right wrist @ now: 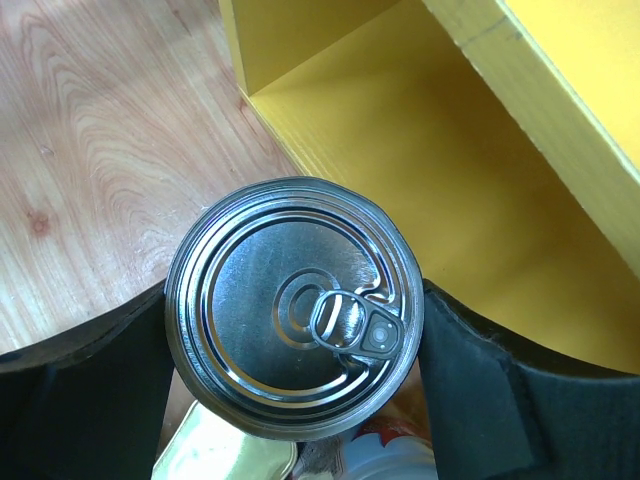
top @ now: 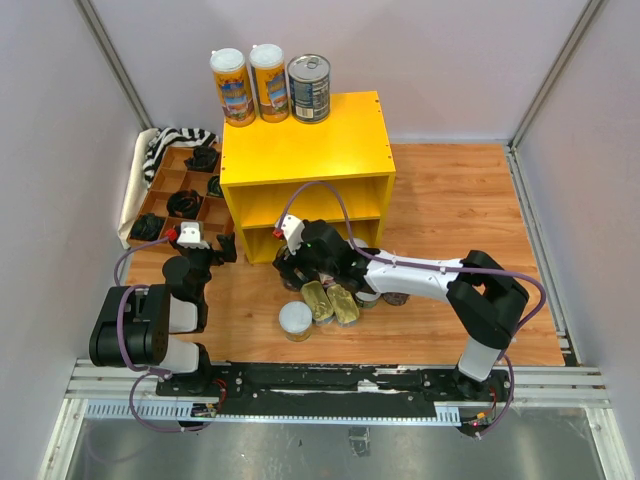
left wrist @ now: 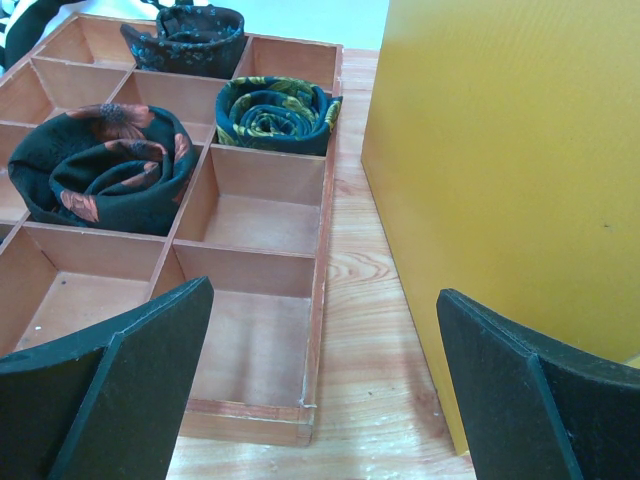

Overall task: Place and organize the canned foods onto the counter
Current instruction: Pick up the canned food from the center of the board.

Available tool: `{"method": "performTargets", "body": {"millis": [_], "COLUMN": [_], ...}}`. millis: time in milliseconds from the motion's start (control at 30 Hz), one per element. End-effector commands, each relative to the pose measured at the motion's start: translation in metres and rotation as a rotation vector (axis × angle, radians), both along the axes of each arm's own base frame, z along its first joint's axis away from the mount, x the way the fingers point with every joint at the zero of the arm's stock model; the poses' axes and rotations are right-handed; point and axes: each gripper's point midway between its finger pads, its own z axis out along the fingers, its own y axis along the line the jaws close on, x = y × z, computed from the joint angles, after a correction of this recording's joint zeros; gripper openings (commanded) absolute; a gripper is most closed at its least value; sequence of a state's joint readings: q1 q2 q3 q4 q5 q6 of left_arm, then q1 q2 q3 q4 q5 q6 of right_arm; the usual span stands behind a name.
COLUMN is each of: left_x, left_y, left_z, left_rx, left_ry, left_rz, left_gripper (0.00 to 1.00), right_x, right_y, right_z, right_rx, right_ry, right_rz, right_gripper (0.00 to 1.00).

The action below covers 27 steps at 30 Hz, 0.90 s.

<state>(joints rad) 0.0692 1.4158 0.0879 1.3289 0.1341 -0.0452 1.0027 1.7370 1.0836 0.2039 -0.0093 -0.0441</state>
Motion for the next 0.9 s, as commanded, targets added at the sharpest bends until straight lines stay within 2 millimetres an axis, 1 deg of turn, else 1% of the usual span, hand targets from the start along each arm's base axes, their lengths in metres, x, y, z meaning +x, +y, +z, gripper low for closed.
{"method": "performTargets", "body": {"millis": [0, 33, 67, 100, 200, 433, 567, 667, 700, 833, 867], "left_x": [0.003, 0.003, 0.003, 0.003, 0.003, 0.003, 0.003, 0.003, 0.003, 0.003, 0.003], "left_y": [-0.002, -0.002, -0.002, -0.002, -0.002, -0.002, -0.002, -0.002, -0.002, -0.002, -0.002], "left_z": [0.006, 0.005, 0.005, 0.005, 0.005, 0.006, 0.005, 0.005, 0.006, 0.006, 0.006], "left_rx": [0.014, 0.013, 0.014, 0.013, 0.014, 0.014, 0.014, 0.014, 0.014, 0.014, 0.014], "left_ry": [-0.021, -0.02, -0.02, -0.02, -0.02, -0.021, -0.02, -0.02, -0.021, -0.021, -0.021], "left_rz": [-0.01, -0.011, -0.01, -0.01, -0.012, -0.011, -0.01, -0.011, -0.01, -0.01, -0.011], "left_gripper": [1.0, 1.0, 1.0, 1.0, 1.0, 1.0, 1.0, 1.0, 1.0, 1.0, 1.0], "right_x": [-0.021, -0.022, -0.023, -0.024, -0.027, -0.041, -0.046, -0.05, -0.051, -0.057, -0.059], "right_y": [0.005, 0.006, 0.007, 0.008, 0.009, 0.012, 0.009, 0.005, 0.003, -0.007, -0.009], "right_z": [0.003, 0.008, 0.015, 0.022, 0.045, 0.102, 0.137, 0.168, 0.183, 0.228, 0.242], "right_rx": [-0.014, -0.002, 0.01, 0.024, 0.065, 0.166, 0.198, 0.239, 0.259, 0.297, 0.308], "right_ry": [0.052, 0.049, 0.042, 0.034, 0.004, -0.057, -0.113, -0.161, -0.182, -0.234, -0.249], "right_rz": [0.071, 0.078, 0.083, 0.088, 0.113, 0.193, 0.216, 0.234, 0.241, 0.254, 0.258], "right_gripper": [0.14, 0.06, 0.02, 0.01, 0.01, 0.01, 0.01, 0.01, 0.01, 0.01, 0.01]}}
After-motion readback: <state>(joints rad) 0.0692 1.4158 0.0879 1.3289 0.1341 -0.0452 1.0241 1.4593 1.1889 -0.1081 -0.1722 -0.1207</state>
